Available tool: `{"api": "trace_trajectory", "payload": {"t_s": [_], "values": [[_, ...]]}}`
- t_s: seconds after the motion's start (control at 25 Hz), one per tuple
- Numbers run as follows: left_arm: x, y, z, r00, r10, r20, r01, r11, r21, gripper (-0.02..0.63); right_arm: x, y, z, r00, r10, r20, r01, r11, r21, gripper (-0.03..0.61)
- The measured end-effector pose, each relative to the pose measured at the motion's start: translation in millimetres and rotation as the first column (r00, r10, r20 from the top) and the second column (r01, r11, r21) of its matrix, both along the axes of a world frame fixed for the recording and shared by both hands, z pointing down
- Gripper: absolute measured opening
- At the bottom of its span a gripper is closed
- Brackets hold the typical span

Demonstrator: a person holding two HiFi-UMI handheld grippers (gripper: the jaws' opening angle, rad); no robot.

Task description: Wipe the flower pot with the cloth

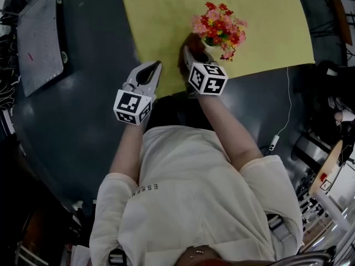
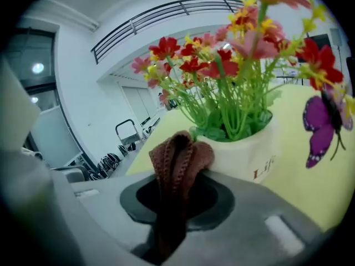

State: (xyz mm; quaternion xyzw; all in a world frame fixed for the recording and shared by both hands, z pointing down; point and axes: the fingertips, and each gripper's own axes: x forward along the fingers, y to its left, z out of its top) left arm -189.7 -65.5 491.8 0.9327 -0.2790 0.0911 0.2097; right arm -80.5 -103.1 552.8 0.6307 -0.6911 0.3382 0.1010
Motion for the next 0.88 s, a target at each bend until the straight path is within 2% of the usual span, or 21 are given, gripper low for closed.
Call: {"api": "trace_trajectory", "payload": {"t_s": [0.24, 0.52, 0.88], "values": [[8, -2, 1, 1.000, 0.020, 0.001, -0.020, 1.000, -0.002, 0.011, 12, 16, -1, 0.999, 0.019, 0.039, -0.019, 1.000, -0.020, 0.057], [34, -6, -7, 0.998, 0.067, 0.002, -0.067, 0.997, 0.023, 0.012, 37, 48, 0, 0.999, 0.029, 0.044, -0.024, 0.995, -0.093, 0.058], [85, -3, -3, 0.995, 0.100, 0.024, -0.100, 0.995, 0.020, 0.012, 97, 74, 5, 0.997, -0.002, 0.075, 0.012, 0.991, -0.136, 0.058]]}}
